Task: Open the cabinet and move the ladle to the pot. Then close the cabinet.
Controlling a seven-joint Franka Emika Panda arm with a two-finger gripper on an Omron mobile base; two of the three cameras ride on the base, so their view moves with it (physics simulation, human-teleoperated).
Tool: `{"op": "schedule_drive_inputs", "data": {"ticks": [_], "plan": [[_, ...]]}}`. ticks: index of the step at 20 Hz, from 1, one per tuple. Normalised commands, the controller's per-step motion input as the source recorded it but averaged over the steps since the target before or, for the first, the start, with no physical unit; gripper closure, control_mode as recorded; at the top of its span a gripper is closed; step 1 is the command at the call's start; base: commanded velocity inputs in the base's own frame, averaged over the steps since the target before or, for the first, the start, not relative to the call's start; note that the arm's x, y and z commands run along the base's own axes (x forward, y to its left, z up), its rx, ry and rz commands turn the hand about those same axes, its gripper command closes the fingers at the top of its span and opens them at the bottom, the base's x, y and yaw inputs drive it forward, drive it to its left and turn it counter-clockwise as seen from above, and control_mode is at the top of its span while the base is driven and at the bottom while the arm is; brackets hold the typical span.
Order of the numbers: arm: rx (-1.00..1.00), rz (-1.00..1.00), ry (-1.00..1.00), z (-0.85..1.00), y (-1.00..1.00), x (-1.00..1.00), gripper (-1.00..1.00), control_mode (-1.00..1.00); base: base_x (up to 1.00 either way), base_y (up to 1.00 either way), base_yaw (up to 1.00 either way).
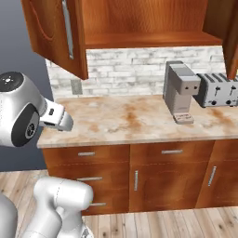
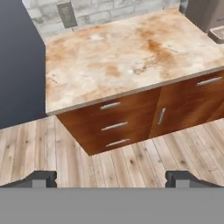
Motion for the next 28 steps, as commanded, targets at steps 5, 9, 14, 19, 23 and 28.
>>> {"op": "schedule_drive_inputs", "data": {"ticks": [5, 9, 14, 19, 23, 28], "plan": [[0.0, 0.0, 0.0, 0.0, 0.0, 0.0, -1.0, 1.0, -0.62, -1.0, 0.06], [0.0, 0.0, 0.0, 0.0, 0.0, 0.0, -1.0, 1.0, -0.07, -1.0, 0.1], [0.0, 0.0, 0.0, 0.0, 0.0, 0.0, -1.0, 1.0, 0.66, -0.67, 0.13], [0.0, 0.0, 0.0, 0.0, 0.0, 0.0, -1.0, 1.0, 0.78, -0.12, 0.16], [0.0, 0.0, 0.0, 0.0, 0.0, 0.0, -1.0, 1.0, 0.79, -0.01, 0.14], [0.0, 0.0, 0.0, 0.0, 0.0, 0.0, -1.0, 1.0, 0.86, -0.09, 0.1]]}}
